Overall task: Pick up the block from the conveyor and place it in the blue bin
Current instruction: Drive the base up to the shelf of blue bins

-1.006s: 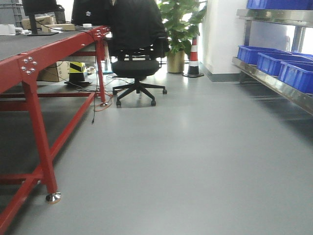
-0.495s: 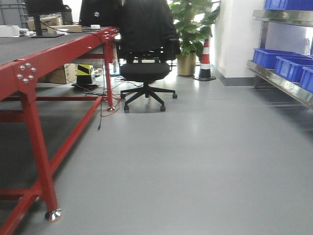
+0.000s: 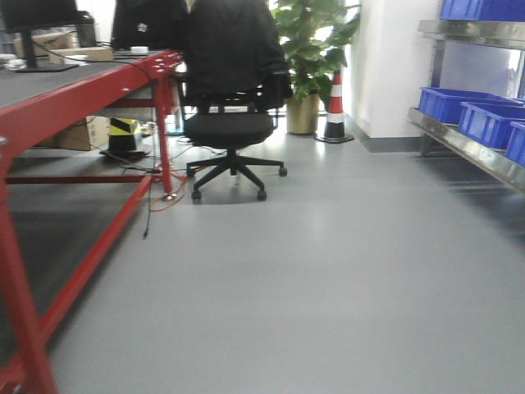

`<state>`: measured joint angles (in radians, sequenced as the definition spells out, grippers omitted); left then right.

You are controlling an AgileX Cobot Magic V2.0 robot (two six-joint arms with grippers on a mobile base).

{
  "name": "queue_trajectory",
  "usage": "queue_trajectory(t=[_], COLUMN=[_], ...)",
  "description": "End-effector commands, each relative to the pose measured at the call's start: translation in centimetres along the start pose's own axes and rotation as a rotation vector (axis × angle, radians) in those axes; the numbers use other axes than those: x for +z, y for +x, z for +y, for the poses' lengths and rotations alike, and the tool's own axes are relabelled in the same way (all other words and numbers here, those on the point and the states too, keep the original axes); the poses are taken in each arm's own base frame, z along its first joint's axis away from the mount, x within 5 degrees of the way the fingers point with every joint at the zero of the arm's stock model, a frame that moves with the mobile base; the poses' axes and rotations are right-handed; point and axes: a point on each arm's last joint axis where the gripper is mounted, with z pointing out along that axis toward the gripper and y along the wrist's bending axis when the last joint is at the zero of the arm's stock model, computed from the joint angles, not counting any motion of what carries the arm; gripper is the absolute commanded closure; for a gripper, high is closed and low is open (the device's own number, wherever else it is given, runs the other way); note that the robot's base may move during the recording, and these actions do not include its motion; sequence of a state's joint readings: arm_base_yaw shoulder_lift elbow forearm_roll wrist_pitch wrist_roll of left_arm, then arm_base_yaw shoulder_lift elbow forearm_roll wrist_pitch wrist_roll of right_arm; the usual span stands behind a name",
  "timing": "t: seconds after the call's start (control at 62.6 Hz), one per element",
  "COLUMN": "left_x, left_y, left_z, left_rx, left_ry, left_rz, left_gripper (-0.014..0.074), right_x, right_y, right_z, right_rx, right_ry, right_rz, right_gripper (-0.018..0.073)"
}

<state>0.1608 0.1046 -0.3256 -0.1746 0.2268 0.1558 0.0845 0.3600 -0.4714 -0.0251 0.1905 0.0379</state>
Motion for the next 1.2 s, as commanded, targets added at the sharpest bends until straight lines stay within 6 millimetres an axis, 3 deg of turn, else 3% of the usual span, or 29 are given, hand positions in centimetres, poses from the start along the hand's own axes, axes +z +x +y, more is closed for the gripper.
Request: queue_trajectory(t=[0.0, 1.182], left_x=[-0.05, -0.05], left_y=[-0.25, -0.25], left_z=[0.02, 0.02], left_rx=[-0.011, -0.011], left_ry=[-0.003, -0.003], left_rz=[-0.018, -0.018], left_gripper=[0.0708, 0.0708], right_x=[-0.13, -0.13], right_y=[-0.44, -0.44], right_z=[-0.01, -0.01], right_rx=[-0.007, -0.007], right_ry=[0.002, 0.002], right_rz=[-0.029, -0.029], right_gripper=[0.0721, 0.0721])
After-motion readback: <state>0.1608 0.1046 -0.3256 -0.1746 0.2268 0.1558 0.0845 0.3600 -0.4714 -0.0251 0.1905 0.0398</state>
